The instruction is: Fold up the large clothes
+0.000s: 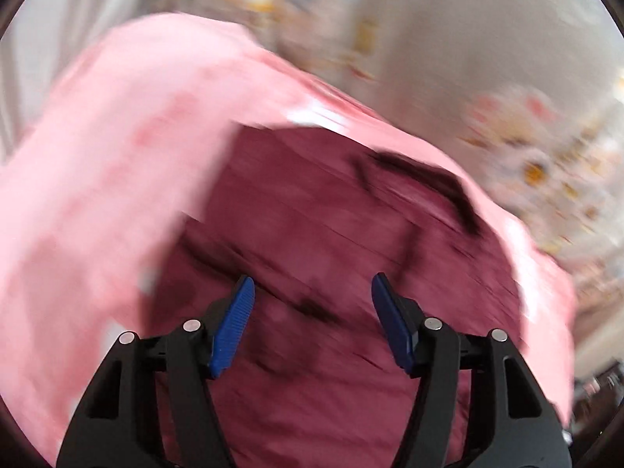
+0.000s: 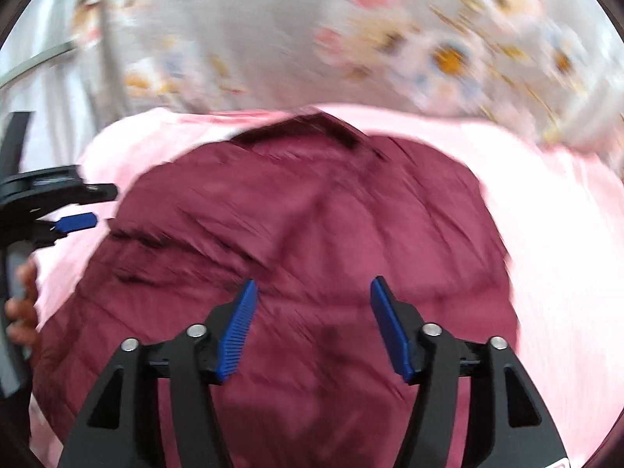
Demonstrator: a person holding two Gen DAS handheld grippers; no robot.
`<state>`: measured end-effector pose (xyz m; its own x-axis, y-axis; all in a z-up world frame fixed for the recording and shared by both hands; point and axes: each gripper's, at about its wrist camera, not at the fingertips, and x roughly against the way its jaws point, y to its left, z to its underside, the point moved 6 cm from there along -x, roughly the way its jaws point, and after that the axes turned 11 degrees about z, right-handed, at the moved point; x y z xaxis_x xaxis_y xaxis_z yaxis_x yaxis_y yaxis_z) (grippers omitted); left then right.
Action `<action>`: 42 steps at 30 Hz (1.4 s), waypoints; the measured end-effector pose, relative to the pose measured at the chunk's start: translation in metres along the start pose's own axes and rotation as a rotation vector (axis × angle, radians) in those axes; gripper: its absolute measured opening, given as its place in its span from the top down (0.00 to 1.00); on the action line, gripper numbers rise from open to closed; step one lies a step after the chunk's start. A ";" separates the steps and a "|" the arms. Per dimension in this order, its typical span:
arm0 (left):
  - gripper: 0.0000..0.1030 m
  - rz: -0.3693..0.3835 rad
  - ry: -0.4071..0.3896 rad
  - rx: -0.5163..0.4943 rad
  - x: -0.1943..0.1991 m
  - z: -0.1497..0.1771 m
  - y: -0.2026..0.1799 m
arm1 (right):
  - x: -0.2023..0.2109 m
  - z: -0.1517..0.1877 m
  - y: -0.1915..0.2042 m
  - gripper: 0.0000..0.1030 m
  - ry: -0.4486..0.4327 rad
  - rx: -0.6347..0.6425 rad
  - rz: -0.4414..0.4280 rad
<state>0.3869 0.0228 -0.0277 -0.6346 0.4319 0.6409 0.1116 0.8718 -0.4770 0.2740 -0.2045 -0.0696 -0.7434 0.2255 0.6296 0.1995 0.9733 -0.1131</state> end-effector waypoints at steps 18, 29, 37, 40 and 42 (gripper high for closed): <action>0.46 -0.162 0.100 0.013 -0.058 0.017 0.065 | -0.061 0.025 -0.069 0.89 0.207 -0.411 -0.021; 0.47 0.071 0.109 0.236 -0.038 0.010 0.067 | -0.040 0.032 -0.106 0.52 0.177 -0.474 0.038; 0.99 0.133 0.109 0.368 -0.046 0.001 0.081 | -0.037 0.003 -0.101 0.98 0.113 -0.450 -0.033; 1.00 0.109 0.046 0.285 -0.023 -0.007 0.075 | -0.004 -0.020 -0.104 0.98 -0.009 -0.393 0.001; 1.00 0.096 0.032 0.251 -0.015 -0.004 0.074 | -0.014 -0.011 -0.101 0.98 0.027 -0.322 0.048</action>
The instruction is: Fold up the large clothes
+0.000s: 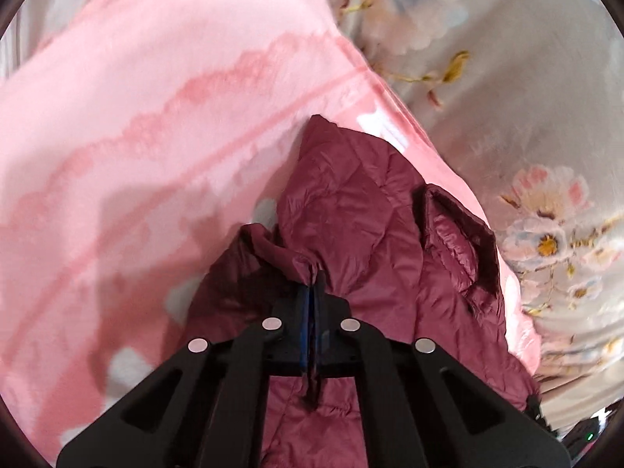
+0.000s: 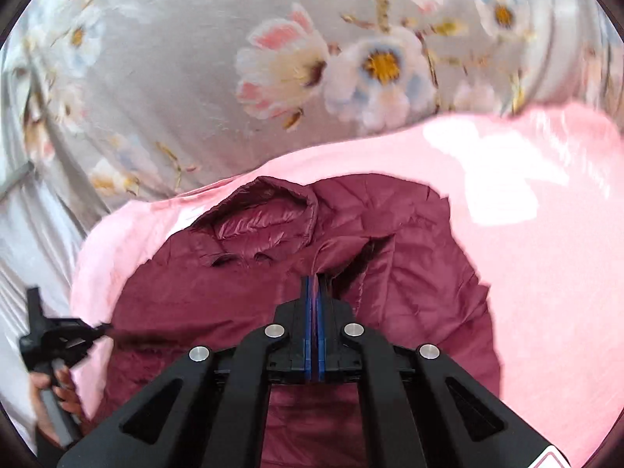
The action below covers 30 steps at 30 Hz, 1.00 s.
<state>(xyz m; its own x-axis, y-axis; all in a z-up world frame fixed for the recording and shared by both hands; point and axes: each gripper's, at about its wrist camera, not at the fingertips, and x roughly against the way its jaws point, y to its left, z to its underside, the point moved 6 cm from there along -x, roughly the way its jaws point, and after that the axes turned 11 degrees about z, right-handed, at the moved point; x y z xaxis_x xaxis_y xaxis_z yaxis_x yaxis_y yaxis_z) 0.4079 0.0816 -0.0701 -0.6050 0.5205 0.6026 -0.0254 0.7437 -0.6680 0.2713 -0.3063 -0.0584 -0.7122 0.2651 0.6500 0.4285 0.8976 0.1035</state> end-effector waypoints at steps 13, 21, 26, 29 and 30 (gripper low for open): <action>0.97 -0.158 0.048 -0.116 -0.028 0.031 0.019 | -0.054 0.059 -0.018 0.97 0.211 0.026 0.072; 0.84 -0.166 -0.022 -0.313 0.026 0.020 -0.052 | 0.014 0.002 -0.004 0.88 0.009 0.030 0.092; 0.75 -0.171 0.067 -0.380 -0.027 0.040 -0.078 | -0.031 0.022 0.043 0.88 0.123 0.113 0.011; 0.75 -0.201 0.138 -0.359 -0.055 0.060 -0.061 | -0.050 0.045 0.052 0.88 0.184 0.149 0.017; 0.75 -0.203 0.145 -0.349 -0.058 0.066 -0.054 | -0.054 0.051 0.052 0.88 0.196 0.154 0.022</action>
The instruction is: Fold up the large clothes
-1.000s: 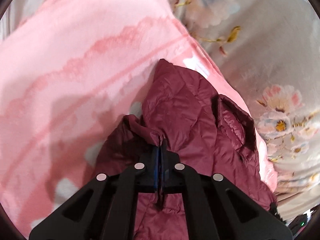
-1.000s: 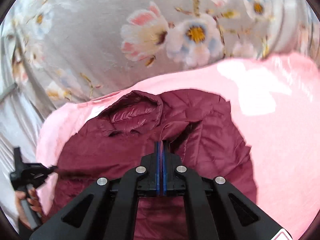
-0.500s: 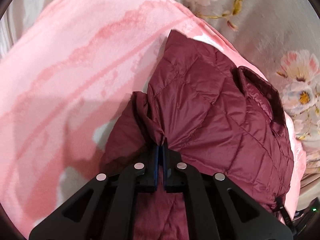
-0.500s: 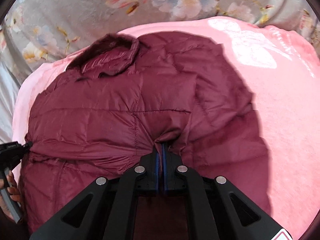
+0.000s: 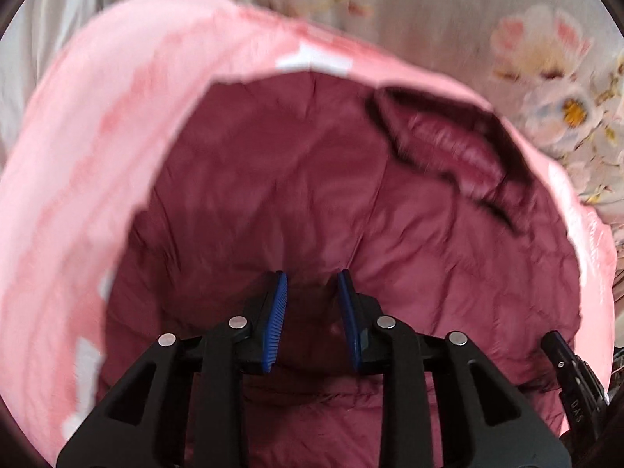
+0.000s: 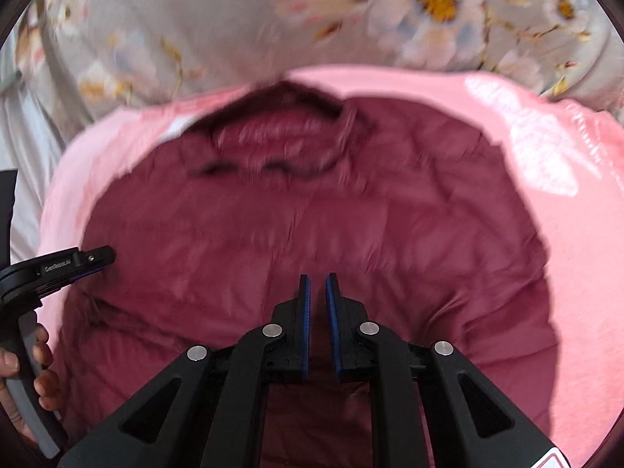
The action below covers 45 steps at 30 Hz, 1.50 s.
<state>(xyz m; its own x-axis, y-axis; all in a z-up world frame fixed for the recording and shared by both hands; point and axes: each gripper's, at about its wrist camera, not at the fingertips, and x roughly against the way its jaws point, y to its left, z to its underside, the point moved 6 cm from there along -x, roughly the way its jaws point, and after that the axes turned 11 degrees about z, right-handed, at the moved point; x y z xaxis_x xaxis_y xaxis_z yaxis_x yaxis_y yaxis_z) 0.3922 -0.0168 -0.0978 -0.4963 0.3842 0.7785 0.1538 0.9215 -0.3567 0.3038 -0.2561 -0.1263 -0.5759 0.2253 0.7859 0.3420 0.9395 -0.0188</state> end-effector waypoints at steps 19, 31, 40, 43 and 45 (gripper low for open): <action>0.74 -0.089 -0.098 -0.155 -0.009 0.021 -0.006 | -0.012 0.017 -0.007 0.90 -0.005 -0.023 -0.039; 0.40 0.289 -0.019 0.035 -0.005 -0.089 -0.035 | -0.006 -0.095 -0.027 0.54 0.022 -0.290 -0.306; 0.89 0.419 0.184 0.211 -0.105 -0.100 -0.046 | -0.069 -0.116 -0.006 0.92 0.133 -0.401 -0.401; 0.91 0.399 0.122 0.146 -0.090 -0.103 -0.044 | -0.037 -0.126 -0.010 0.93 -0.015 -0.281 -0.305; 0.91 0.405 0.112 0.129 -0.087 -0.099 -0.039 | -0.044 -0.118 -0.012 0.93 0.001 -0.235 -0.265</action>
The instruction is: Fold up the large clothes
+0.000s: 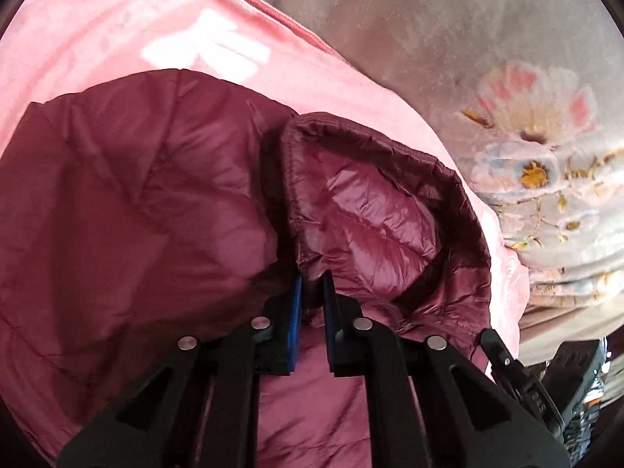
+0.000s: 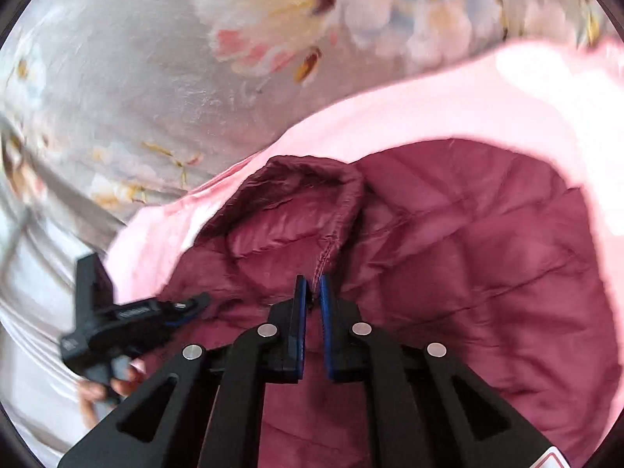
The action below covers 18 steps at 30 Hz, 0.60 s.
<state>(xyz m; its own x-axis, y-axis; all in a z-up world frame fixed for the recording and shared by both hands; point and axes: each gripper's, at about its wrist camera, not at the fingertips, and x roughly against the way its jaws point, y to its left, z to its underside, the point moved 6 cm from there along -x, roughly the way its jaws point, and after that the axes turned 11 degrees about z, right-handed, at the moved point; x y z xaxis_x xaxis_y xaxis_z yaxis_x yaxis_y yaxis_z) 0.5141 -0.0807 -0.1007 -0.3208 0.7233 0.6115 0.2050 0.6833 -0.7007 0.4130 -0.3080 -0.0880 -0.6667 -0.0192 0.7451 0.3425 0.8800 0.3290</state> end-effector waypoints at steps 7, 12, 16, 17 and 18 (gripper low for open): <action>0.91 -0.066 0.004 -0.065 -0.014 0.018 0.016 | -0.037 0.031 -0.006 0.94 0.063 0.057 0.090; 0.89 -0.036 -0.014 -0.069 -0.013 0.018 0.021 | -0.036 0.025 -0.010 0.95 0.079 0.049 0.078; 0.90 0.025 -0.045 -0.095 0.028 0.008 0.001 | 0.004 -0.004 -0.009 0.85 0.012 0.006 0.039; 0.90 0.015 -0.068 -0.114 0.036 0.001 -0.006 | 0.011 -0.014 -0.007 0.85 -0.013 0.002 0.035; 0.91 0.005 -0.100 -0.135 0.046 -0.009 -0.013 | 0.019 -0.033 -0.001 0.85 -0.043 -0.006 0.021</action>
<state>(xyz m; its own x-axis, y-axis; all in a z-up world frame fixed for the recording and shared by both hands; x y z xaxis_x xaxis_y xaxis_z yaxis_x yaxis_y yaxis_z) 0.5053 -0.0558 -0.0598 -0.4082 0.7178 0.5640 0.3269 0.6918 -0.6439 0.4220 -0.3244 -0.0554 -0.6871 0.0202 0.7263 0.3608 0.8772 0.3168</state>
